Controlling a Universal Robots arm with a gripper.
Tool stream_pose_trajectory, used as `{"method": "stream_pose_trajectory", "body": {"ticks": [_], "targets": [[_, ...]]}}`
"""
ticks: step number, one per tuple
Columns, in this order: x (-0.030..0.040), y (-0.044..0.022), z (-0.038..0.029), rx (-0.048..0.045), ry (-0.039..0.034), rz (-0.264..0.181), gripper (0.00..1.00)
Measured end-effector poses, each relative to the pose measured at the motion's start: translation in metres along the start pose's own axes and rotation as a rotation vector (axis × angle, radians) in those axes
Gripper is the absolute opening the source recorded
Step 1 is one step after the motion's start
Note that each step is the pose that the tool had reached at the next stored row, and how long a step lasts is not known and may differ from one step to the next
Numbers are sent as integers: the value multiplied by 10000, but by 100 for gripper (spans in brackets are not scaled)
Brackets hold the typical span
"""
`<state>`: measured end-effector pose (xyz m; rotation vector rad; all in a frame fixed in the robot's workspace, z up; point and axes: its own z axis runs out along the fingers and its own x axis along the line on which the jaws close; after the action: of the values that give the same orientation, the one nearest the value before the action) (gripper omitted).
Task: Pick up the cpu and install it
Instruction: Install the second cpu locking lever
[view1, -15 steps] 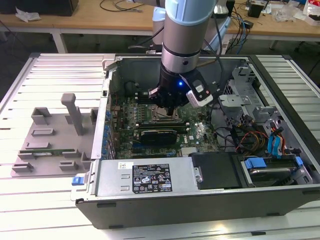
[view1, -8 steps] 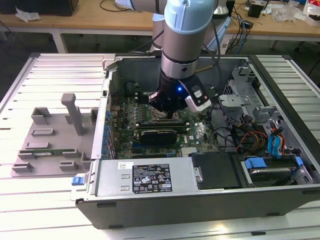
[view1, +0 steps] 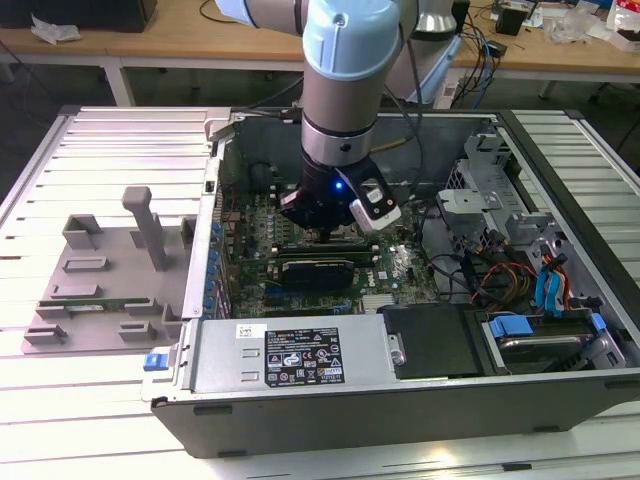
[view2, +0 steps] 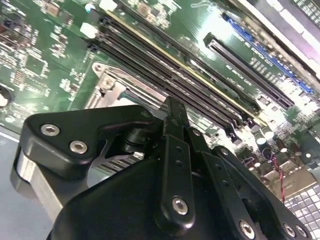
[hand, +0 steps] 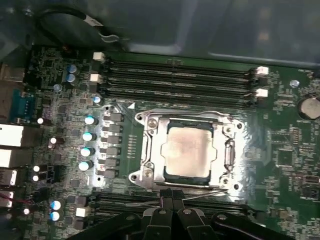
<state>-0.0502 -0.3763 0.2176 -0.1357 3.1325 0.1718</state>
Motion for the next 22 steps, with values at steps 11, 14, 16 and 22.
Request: {"method": "stream_pose_trajectory", "body": {"ticks": [11, 14, 16, 22], "targets": [[294, 20, 122, -75, -2, -38, 11], [292, 41, 132, -102, 0, -90, 11], [291, 60, 147, -111, 11, -139, 11], [289, 79, 193, -129, 16, -195, 11]]}}
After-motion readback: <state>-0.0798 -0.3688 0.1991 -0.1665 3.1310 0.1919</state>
